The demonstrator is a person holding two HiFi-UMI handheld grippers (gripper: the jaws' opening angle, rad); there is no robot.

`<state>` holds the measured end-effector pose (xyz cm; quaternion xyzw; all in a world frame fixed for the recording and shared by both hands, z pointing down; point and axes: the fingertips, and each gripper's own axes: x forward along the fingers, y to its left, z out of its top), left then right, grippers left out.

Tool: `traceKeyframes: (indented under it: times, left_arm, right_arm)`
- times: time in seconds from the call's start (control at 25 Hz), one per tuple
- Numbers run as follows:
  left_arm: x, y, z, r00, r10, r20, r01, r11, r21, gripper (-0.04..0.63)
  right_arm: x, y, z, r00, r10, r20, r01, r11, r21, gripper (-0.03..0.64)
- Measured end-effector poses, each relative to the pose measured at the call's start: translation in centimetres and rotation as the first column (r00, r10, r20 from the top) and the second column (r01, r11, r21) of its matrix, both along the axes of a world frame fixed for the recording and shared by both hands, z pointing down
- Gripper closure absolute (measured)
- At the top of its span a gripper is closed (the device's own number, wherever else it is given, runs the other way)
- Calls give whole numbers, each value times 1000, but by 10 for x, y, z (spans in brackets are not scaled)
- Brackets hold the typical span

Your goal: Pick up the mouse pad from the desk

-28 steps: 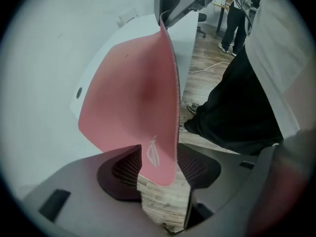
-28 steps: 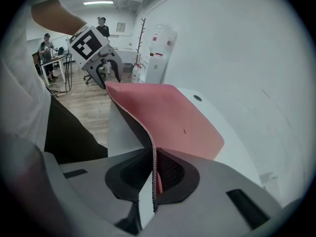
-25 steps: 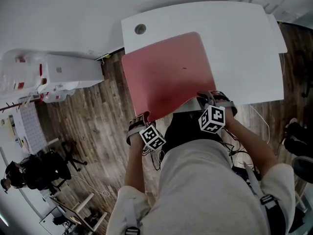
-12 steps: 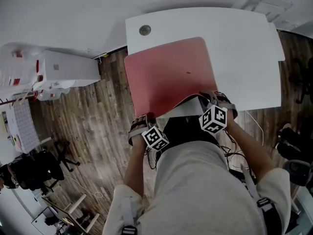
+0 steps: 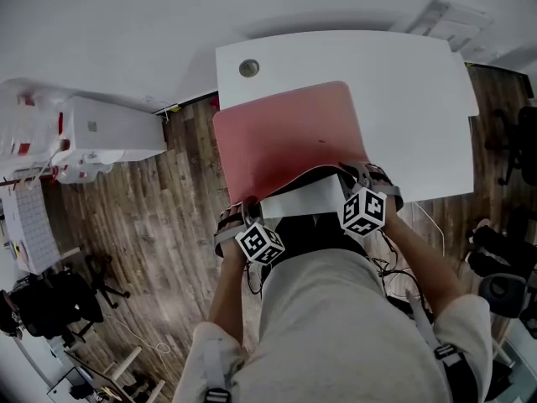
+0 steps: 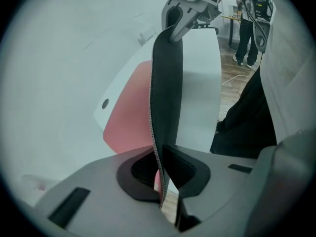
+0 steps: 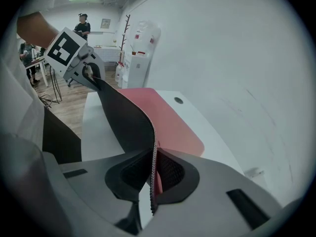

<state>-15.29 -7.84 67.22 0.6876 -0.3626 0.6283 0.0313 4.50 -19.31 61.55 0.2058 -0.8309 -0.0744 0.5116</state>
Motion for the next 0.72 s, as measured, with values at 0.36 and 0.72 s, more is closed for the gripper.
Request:
traceKeyframes:
  times: [0.36, 0.72]
  left_arm:
    - [-16, -55, -20, 998, 49, 42, -53, 993, 102, 565]
    - [-33, -106, -33, 997, 62, 44, -69, 984, 163, 565]
  right_arm:
    - [-3, -28, -9, 998, 60, -12, -60, 997, 42, 565]
    - [-13, -59, -25, 994, 107, -11, -106, 991, 78, 565]
